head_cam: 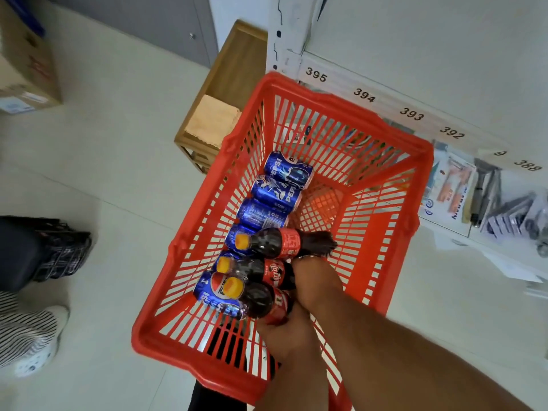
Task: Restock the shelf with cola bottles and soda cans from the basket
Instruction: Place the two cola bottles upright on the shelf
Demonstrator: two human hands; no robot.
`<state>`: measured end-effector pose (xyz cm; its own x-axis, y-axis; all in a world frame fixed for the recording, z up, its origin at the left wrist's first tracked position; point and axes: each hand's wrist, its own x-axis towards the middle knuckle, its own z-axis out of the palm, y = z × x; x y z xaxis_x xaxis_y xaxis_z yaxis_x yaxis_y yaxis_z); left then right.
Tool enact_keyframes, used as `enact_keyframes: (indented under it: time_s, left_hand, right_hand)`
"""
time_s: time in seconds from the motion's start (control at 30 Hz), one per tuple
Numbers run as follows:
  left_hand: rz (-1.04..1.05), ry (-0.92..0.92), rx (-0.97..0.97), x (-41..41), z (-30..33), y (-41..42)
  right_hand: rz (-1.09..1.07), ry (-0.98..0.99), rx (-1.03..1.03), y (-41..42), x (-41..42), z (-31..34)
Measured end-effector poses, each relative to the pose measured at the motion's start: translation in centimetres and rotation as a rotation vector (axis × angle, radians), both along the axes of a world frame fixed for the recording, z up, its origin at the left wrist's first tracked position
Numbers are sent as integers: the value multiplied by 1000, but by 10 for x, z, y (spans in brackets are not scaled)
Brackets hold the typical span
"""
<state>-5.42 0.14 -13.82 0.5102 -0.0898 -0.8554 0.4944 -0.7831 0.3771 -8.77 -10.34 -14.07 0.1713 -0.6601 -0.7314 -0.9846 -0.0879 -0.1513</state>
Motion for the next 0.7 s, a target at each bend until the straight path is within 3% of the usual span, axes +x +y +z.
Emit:
enact_keyframes:
  time_s: [0.1, 0.33, 0.53, 0.7]
  left_hand:
    - [114, -15, 7, 5, 28, -10]
    - [-70, -69, -120, 30, 113, -3]
    - [-262, -84, -336, 70, 183, -4]
    - [-456, -60, -492, 117, 231, -12]
  right_hand:
    - [14, 29, 7, -7, 3, 26]
    - [61, 44, -21, -6, 3, 105]
    - [-102, -41, -151, 6, -7, 179]
    - [-380, -233, -180, 33, -21, 233]
